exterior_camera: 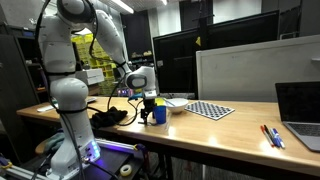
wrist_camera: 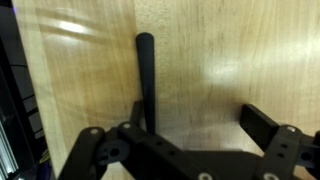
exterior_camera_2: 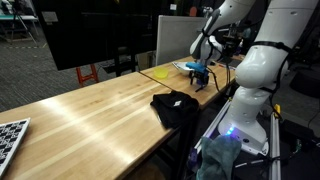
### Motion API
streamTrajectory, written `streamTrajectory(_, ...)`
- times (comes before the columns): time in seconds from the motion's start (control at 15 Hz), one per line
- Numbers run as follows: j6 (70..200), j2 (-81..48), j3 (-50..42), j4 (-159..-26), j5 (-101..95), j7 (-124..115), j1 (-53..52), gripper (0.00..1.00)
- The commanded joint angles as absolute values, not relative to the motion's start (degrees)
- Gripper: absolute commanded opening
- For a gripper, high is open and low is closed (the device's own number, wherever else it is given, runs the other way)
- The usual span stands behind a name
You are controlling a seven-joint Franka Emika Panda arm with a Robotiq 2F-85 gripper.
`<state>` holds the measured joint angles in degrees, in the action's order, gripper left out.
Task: Place the fork in the cup handle first
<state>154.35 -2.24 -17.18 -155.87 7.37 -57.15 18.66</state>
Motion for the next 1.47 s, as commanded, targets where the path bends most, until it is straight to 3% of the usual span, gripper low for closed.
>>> streamTrajectory(0.0,157.6,-6.1,-16.7,-157.2,12.6,-53.4,17.5,1.0)
streamTrajectory(0.13,158.2,-6.1,-16.5,-157.4,14.8,-51.7,17.4,1.0)
streamTrajectory(0.2,158.5,-5.9,-16.5,-157.6,15.9,-50.6,17.4,0.75)
streamTrajectory(1.4,157.6,-2.7,-17.2,-158.9,17.5,-45.8,17.9,0.43)
